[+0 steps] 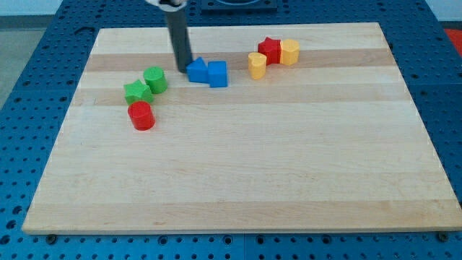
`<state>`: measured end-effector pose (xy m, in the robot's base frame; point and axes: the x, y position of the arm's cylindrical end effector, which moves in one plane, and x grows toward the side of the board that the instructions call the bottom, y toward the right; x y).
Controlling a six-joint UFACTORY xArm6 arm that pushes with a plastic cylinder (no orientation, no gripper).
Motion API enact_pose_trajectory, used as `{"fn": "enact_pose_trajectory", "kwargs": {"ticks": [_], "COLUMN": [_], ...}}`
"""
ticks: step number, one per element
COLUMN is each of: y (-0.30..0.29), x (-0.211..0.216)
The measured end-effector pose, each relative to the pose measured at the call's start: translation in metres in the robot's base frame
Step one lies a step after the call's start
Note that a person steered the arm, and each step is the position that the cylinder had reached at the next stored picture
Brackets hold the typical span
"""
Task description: Slide the group of blocks a bit down
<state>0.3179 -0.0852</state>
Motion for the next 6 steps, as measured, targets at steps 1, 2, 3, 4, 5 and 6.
{"fn": "enact_pose_trajectory", "kwargs": {"ticks": [1, 2, 3, 4, 5, 6], "y": [0.041, 0.078, 0.078, 0.06, 0.078, 0.154], "x": [0.002, 0.004, -0.006, -0.036, -0.068, -0.08]}}
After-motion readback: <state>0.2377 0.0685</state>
